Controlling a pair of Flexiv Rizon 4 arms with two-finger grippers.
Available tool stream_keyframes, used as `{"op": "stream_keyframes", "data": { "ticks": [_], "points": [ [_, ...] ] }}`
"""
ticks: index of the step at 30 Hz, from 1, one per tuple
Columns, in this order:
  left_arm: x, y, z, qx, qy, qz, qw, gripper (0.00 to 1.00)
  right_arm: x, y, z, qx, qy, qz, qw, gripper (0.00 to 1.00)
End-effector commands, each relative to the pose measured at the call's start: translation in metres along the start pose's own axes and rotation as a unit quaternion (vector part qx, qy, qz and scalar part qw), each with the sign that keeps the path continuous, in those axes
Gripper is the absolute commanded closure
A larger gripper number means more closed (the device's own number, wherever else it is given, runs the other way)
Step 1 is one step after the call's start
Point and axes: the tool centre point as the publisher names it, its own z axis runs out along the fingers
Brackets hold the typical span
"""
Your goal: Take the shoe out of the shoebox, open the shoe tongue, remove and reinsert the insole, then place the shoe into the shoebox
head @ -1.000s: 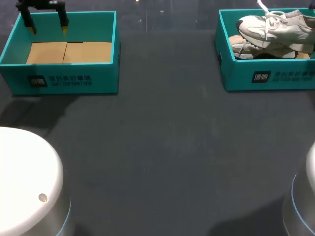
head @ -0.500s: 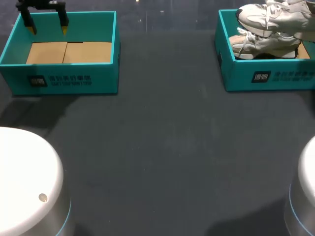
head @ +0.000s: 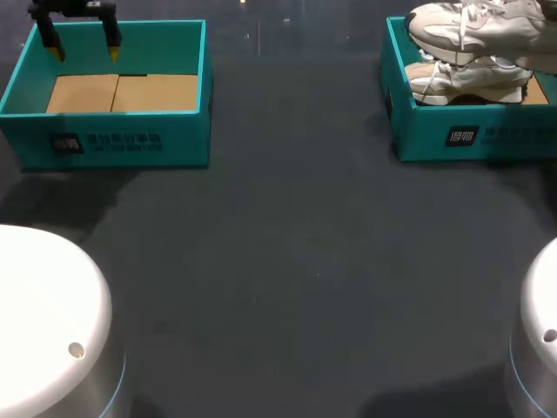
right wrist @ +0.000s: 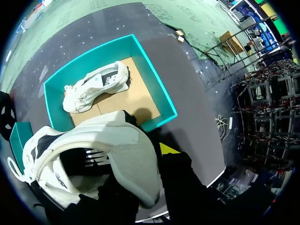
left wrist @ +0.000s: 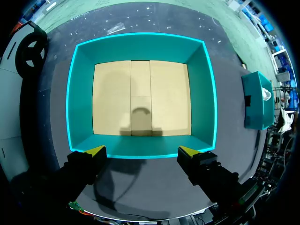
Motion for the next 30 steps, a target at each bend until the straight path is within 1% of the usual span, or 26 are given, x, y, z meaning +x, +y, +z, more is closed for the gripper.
{"op": "stream_keyframes", "data": {
  "ticks": [1, 6, 11, 19, 21, 30],
  "points": [
    [0.0, 0.0, -0.001, 0.0, 0.0, 0.0, 1.0, 0.0, 0.001, -0.03, -0.008, -0.027, -0.003, 0.002, 1.0, 1.0],
    [0.0, 0.0, -0.001, 0.0, 0.0, 0.0, 1.0, 0.0, 0.007, -0.061, -0.013, -0.034, -0.007, 0.0, 0.999, 1.0],
    [0.0, 0.0, -0.001, 0.0, 0.0, 0.0, 1.0, 0.0, 0.019, -0.094, -0.016, -0.041, -0.015, -0.006, 0.999, 1.0],
    [0.0, 0.0, -0.001, 0.0, 0.0, 0.0, 1.0, 0.0, 0.037, -0.148, -0.008, -0.043, -0.007, -0.023, 0.999, 1.0],
    [0.0, 0.0, -0.001, 0.0, 0.0, 0.0, 1.0, 0.0, 0.043, -0.163, -0.005, -0.047, 0.0, -0.046, 0.998, 1.0],
    [0.0, 0.0, -0.001, 0.0, 0.0, 0.0, 1.0, 0.0, 0.043, -0.163, -0.005, -0.047, 0.0, -0.046, 0.998, 1.0]
  ]
}}
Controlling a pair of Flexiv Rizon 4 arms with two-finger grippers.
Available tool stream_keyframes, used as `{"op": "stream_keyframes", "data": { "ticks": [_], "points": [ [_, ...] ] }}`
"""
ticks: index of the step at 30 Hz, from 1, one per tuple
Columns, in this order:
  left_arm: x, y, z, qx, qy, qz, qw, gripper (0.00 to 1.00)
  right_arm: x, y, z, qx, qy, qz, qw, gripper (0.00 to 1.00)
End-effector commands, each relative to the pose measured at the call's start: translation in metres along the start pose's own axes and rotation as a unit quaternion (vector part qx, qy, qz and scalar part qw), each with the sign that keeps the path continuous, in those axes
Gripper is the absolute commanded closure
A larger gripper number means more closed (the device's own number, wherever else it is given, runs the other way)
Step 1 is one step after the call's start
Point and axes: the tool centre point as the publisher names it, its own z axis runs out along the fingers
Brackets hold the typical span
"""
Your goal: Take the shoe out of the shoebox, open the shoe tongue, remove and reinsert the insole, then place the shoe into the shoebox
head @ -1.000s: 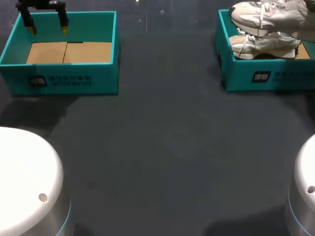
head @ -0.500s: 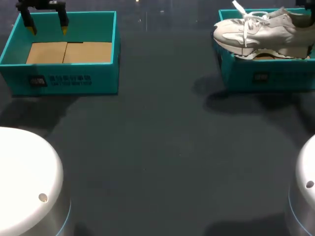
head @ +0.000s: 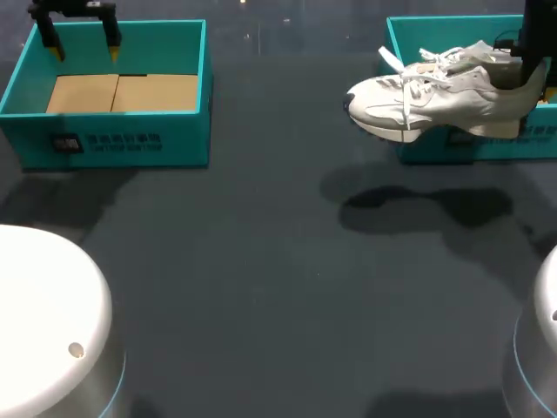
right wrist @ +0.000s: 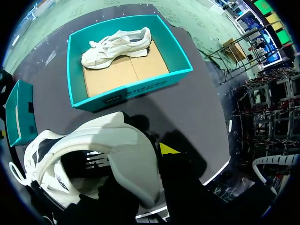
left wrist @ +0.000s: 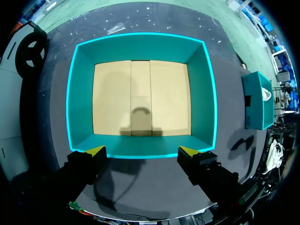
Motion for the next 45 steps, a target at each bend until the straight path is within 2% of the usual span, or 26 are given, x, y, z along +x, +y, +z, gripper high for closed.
{"op": "stream_keyframes", "data": {
  "ticks": [1, 6, 7, 20, 24, 34, 39, 45],
  "points": [
    [0.0, 0.0, -0.001, 0.0, 0.0, 0.0, 1.0, 0.0, -0.003, -0.004, -0.001, -0.018, 0.004, 0.001, 1.0, 1.0],
    [0.0, 0.0, -0.001, 0.0, 0.0, 0.0, 1.0, 0.0, -0.003, -0.004, -0.001, -0.018, 0.004, 0.001, 1.0, 1.0],
    [0.0, 0.0, -0.001, 0.0, 0.0, 0.0, 1.0, 0.0, -0.001, -0.008, -0.002, -0.021, 0.003, -0.001, 1.0, 1.0],
    [0.0, 0.0, -0.001, 0.0, 0.0, 0.0, 1.0, 0.0, 0.026, -0.103, -0.001, -0.037, -0.011, 0.028, 0.999, 1.0],
    [0.0, 0.0, -0.001, 0.0, 0.0, 0.0, 1.0, 0.0, 0.035, -0.129, 0.001, -0.046, -0.03, 0.045, 0.997, 1.0],
    [0.0, 0.0, -0.001, 0.0, 0.0, 0.0, 1.0, 0.0, 0.072, -0.184, 0.027, -0.045, -0.048, 0.039, 0.997, 1.0],
    [0.0, 0.0, -0.001, 0.0, 0.0, 0.0, 1.0, 0.0, 0.089, -0.2, 0.04, -0.029, -0.046, 0.039, 0.998, 1.0],
    [0.0, 0.0, -0.001, 0.0, 0.0, 0.0, 1.0, 0.0, 0.089, -0.2, 0.04, -0.029, -0.046, 0.039, 0.998, 1.0]
  ]
}}
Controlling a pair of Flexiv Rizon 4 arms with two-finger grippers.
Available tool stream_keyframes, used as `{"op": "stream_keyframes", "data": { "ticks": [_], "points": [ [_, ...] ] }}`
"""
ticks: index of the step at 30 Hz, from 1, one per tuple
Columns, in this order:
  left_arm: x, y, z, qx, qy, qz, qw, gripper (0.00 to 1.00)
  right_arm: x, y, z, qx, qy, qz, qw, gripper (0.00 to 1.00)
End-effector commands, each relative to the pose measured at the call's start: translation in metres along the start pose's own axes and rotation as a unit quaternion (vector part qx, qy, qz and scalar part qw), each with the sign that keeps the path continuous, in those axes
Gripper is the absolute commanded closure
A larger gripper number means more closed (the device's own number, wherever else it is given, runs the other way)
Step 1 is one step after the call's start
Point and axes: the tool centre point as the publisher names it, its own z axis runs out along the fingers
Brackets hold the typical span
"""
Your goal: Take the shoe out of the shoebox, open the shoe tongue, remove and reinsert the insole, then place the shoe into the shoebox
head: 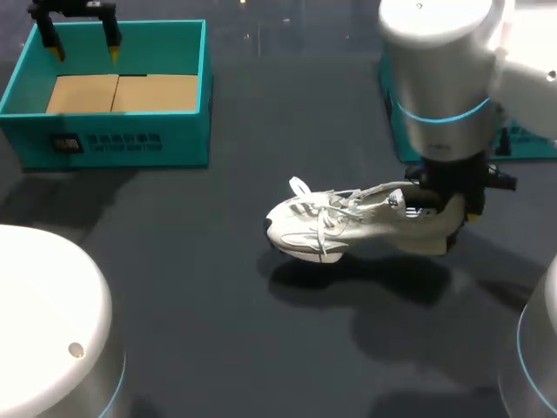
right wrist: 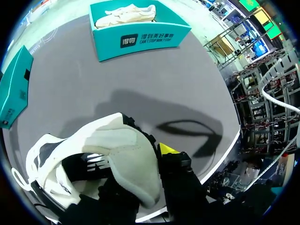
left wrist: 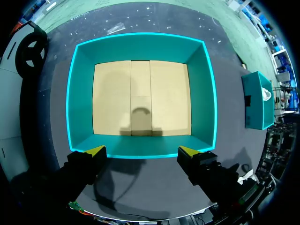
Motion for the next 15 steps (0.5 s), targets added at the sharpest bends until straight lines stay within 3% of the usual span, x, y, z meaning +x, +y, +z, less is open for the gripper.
{"op": "stream_keyframes", "data": {
  "ticks": [1, 6, 15],
  "points": [
    [0.0, 0.0, -0.001, 0.0, 0.0, 0.0, 1.0, 0.0, 0.007, 0.003, -0.001, 0.003, -0.005, 0.0, 1.0, 1.0],
    [0.0, 0.0, -0.001, 0.0, 0.0, 0.0, 1.0, 0.0, 0.007, 0.003, -0.001, 0.003, -0.005, 0.0, 1.0, 1.0],
    [0.0, 0.0, -0.001, 0.0, 0.0, 0.0, 1.0, 0.0, 0.051, -0.04, 0.01, 0.0, -0.029, -0.001, 1.0, 1.0]
  ]
}}
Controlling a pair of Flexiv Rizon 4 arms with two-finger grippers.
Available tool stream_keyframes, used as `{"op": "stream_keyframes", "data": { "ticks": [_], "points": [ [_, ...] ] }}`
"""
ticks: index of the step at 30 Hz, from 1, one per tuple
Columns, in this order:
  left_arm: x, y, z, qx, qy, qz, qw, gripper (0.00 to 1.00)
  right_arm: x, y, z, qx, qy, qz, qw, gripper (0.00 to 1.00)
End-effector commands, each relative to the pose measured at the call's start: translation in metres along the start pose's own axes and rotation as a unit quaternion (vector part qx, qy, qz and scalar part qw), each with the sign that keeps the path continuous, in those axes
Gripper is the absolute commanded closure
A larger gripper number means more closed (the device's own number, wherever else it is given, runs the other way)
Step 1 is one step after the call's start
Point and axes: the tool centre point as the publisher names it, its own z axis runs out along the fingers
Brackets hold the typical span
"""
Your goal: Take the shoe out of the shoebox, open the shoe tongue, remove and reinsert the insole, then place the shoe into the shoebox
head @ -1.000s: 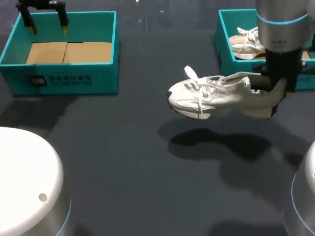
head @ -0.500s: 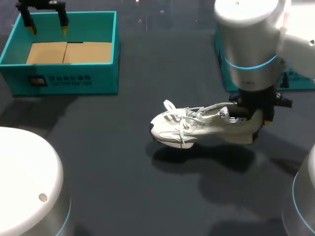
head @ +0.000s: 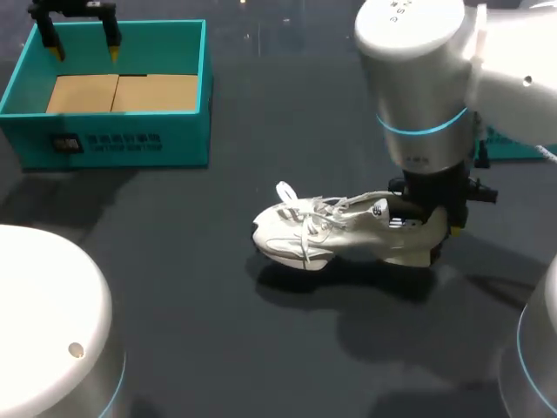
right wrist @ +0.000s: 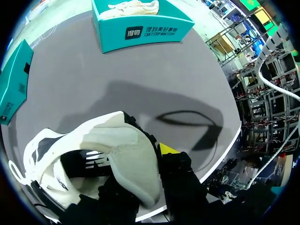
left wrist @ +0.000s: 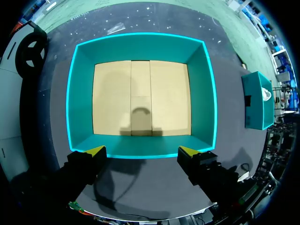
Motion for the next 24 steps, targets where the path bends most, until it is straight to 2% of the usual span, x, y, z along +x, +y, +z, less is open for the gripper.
{"op": "stream_keyframes", "data": {
  "ticks": [1, 6, 9, 24],
  "points": [
    [0.0, 0.0, -0.001, 0.0, 0.0, 0.0, 1.0, 0.0, 0.036, -0.019, 0.005, -0.011, -0.02, 0.004, 1.0, 1.0],
    [0.0, 0.0, -0.001, 0.0, 0.0, 0.0, 1.0, 0.0, 0.051, -0.029, 0.014, -0.013, -0.031, 0.01, 0.999, 1.0],
    [0.0, 0.0, -0.001, 0.0, 0.0, 0.0, 1.0, 0.0, 0.058, -0.032, 0.02, -0.011, -0.02, 0.015, 1.0, 1.0],
    [0.0, 0.0, -0.001, 0.0, 0.0, 0.0, 1.0, 0.0, 0.092, -0.027, 0.044, 0.017, -0.051, 0.032, 0.998, 1.0]
  ]
}}
